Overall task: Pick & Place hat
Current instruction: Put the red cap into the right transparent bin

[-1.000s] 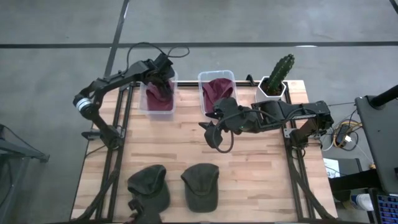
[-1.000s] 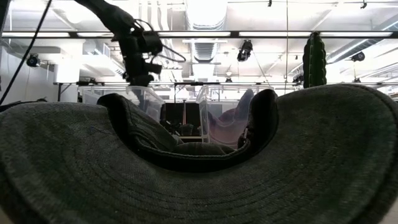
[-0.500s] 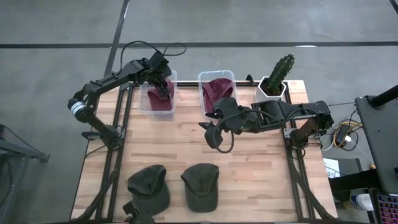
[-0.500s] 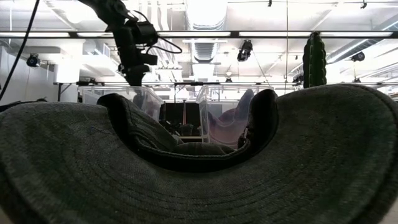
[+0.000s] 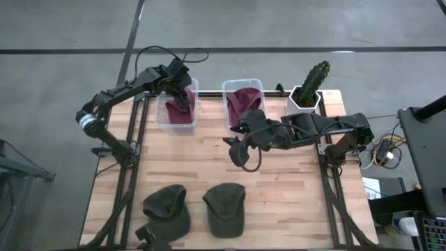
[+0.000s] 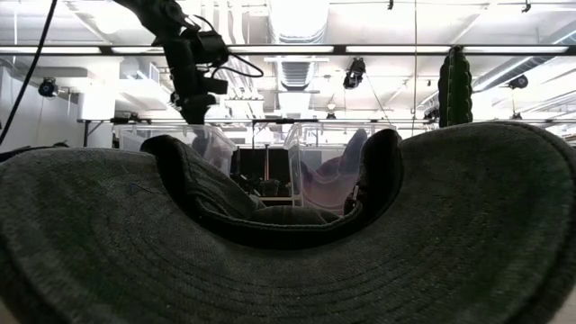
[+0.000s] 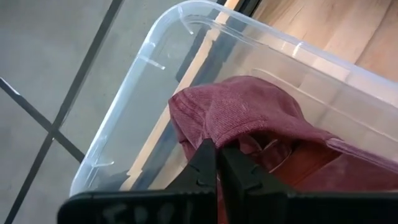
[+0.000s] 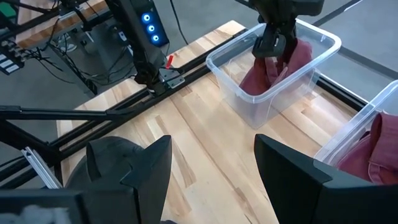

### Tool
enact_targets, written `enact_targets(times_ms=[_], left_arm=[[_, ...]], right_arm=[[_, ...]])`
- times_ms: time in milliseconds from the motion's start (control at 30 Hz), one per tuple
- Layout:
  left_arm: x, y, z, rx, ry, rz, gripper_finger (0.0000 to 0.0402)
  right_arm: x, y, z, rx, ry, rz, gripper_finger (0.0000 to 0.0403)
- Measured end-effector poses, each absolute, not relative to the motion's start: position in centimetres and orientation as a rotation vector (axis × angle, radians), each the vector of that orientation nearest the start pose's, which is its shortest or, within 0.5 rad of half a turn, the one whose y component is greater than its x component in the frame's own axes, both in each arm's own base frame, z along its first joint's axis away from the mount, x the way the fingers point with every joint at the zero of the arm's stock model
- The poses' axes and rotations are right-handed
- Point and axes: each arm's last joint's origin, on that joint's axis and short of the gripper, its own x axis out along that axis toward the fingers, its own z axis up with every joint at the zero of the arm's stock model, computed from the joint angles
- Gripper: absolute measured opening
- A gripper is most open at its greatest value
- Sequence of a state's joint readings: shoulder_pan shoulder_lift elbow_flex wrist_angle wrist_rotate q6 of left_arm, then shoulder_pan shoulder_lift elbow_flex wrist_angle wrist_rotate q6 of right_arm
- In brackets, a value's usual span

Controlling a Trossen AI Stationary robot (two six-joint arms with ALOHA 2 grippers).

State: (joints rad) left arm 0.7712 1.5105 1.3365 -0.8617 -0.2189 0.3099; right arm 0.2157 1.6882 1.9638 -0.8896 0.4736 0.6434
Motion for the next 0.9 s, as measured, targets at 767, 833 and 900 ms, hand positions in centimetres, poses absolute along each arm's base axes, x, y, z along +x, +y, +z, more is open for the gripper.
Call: enact_targets(times_ms=[767,833,900], left_arm=[[15.9,16.3,39.7,0.009,0.776,0.882,0.0],[15.4,15.9,40.9,-0.018,0.716,0.893,0.0],[15.1,15.5,42.1,-0.047,0.66,0.898,0.0]], right_arm=[[34.6,6.0,42.8,0.372,0.443,-0.487,0.0221],[34.7,6.0,43.0,0.333,0.42,-0.505,0.0221],[34.9,5.9,42.8,0.303,0.397,-0.522,0.0221]])
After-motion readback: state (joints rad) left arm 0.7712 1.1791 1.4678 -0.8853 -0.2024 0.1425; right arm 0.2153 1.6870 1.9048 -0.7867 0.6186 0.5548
